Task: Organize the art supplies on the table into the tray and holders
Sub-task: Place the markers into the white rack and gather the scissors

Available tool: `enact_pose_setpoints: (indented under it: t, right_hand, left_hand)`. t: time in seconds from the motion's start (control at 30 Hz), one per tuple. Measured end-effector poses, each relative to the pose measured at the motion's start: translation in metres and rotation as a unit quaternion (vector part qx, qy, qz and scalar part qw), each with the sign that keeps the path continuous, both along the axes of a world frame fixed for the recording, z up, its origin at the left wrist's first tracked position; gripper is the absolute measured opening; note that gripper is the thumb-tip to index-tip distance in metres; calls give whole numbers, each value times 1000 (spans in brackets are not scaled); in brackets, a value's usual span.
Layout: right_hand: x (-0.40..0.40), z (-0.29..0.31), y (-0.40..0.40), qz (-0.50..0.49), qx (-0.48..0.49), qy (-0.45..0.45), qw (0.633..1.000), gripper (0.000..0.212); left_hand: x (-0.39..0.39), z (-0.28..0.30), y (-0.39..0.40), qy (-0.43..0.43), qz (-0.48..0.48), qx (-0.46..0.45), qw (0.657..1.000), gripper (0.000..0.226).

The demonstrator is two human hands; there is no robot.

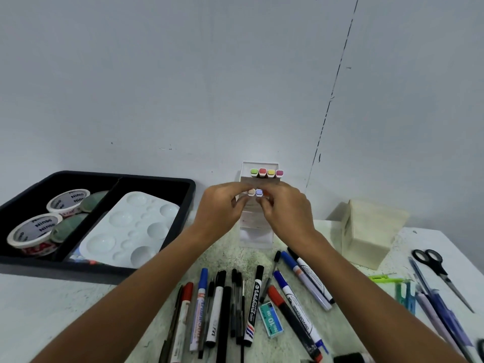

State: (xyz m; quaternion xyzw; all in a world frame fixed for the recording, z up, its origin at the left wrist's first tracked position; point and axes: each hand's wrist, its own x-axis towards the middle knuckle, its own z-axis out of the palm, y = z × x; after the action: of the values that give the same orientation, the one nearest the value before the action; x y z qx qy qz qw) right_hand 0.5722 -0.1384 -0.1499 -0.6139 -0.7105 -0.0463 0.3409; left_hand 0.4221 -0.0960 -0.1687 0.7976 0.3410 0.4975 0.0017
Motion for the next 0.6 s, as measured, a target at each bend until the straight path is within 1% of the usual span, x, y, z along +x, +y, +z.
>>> enact_pose_setpoints:
  t: [0.07,0.13,0.2,0.23,0.3,0.37,0.43,0.47,0.53,0.57,0.6]
  right_hand:
    - [0,0,-2,-8,22,17,1000,29]
    - [2,-3,-6,-3,68,86,994,22]
    - [6,-7,-7,3,115,165,980,10]
    - [7,-8,-7,1,123,202,972,12]
    - [8,-11,-4,-5,124,269,955,25]
    - [8,-12,1,-21,93,314,945,38]
    - [9,-15,8,-20,11,363,931,56]
    - [9,-17,12,-11,-34,396,918,63]
    - [7,-20,16,10,-94,444,891,71]
    - [5,-22,17,23,-102,457,883,69]
    - [5,-24,18,36,-99,466,878,63]
  left_hand:
    - [0,-4,2,-2,-4,25,1000,26]
    - [0,-7,1,-34,0,3,999,28]
    - [1,-10,-1,-112,2,-77,991,29]
    - [2,-8,-2,-163,-6,-142,976,32]
    - [3,-5,-3,-237,-41,-276,931,42]
    - [5,-5,2,-261,-81,-367,889,57]
    - [8,-7,6,-271,-104,-423,859,74]
    - [10,-8,6,-278,-114,-440,846,74]
    - [13,-11,8,-292,-146,-451,830,62]
    - [14,-11,8,-301,-161,-451,825,56]
    - [14,-11,8,-314,-170,-450,819,51]
